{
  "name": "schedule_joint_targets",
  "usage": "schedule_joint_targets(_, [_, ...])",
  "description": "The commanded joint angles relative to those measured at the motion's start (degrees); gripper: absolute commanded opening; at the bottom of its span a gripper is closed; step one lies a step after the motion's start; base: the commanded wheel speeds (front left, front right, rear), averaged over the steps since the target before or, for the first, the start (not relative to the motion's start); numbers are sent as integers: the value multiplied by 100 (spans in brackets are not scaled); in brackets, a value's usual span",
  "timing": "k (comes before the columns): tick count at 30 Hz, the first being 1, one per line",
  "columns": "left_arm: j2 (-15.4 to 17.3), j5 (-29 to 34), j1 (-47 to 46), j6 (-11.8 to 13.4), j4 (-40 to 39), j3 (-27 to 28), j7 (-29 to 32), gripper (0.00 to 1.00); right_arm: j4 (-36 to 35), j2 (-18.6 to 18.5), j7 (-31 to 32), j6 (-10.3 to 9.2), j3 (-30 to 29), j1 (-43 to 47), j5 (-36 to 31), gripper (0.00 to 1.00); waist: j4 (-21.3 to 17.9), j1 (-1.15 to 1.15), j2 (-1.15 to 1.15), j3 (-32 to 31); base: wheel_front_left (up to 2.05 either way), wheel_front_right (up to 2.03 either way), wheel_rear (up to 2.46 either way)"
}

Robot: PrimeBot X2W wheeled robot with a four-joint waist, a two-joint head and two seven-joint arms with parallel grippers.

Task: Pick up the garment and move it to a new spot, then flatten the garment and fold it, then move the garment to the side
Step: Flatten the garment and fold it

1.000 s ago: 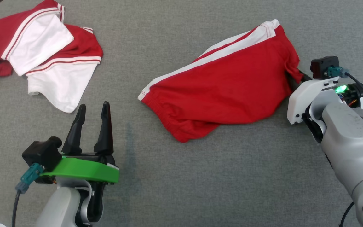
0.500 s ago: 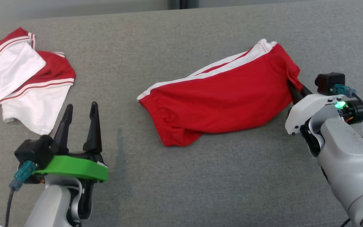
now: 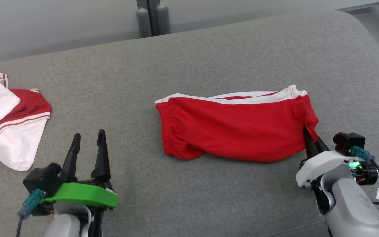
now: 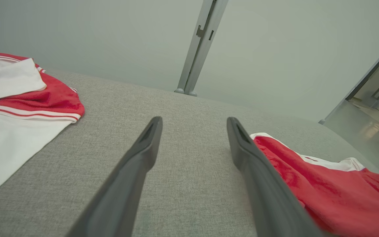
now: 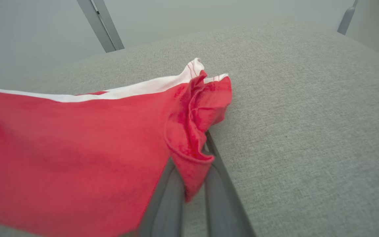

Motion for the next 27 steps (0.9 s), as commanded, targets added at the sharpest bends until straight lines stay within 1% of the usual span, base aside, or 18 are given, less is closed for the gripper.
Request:
schedule_joint_targets(1, [-37, 55, 97, -24, 23, 26, -4, 100, -109, 14, -25, -8, -72, 70, -88, 0, -21, 0, 0, -58, 0, 0, 0])
schedule_joint_targets(4, [-104, 71, 142, -55, 48, 35, -4, 100, -263, 50, -26, -7, -177, 25, -241, 0, 72, 0, 0, -55, 0, 0, 0])
schedule_joint_targets(6, [-146, 104, 150, -75, 64, 47, -4, 100, -340, 62, -26, -7, -133, -82, -403, 0, 146, 0, 0, -58, 0, 0, 0])
schedule_joint_targets(11, [-241, 149, 108, -124, 102, 125, -4, 100, -427, 74, 17, -7, 314, -507, -658, 0, 338, 0, 0, -75, 0, 0, 0])
schedule_joint_targets(15, [-333, 180, 74, -180, 139, 174, -4, 100, -488, 80, 66, -7, 989, -911, -416, 0, 467, 0, 0, -103, 0, 0, 0])
schedule_joint_targets(19, [-389, 217, 59, -231, 182, 221, -4, 100, -567, 77, 105, -7, 1862, -1187, -51, 0, 569, 0, 0, -126, 0, 0, 0])
schedule_joint_targets(22, [-428, 261, 55, -268, 190, 271, -4, 100, -617, 75, 159, -7, 2605, -1275, 136, 0, 631, 0, 0, -129, 0, 0, 0])
schedule_joint_targets(23, [-456, 279, 59, -271, 191, 304, -4, 100, -634, 74, 198, -7, 3052, -1242, 250, 0, 664, 0, 0, -126, 0, 0, 0])
schedule_joint_targets(27, [-502, 319, 92, -311, 198, 370, -4, 100, -503, 71, 295, -7, 3649, -1106, 341, 0, 697, 0, 0, -116, 0, 0, 0])
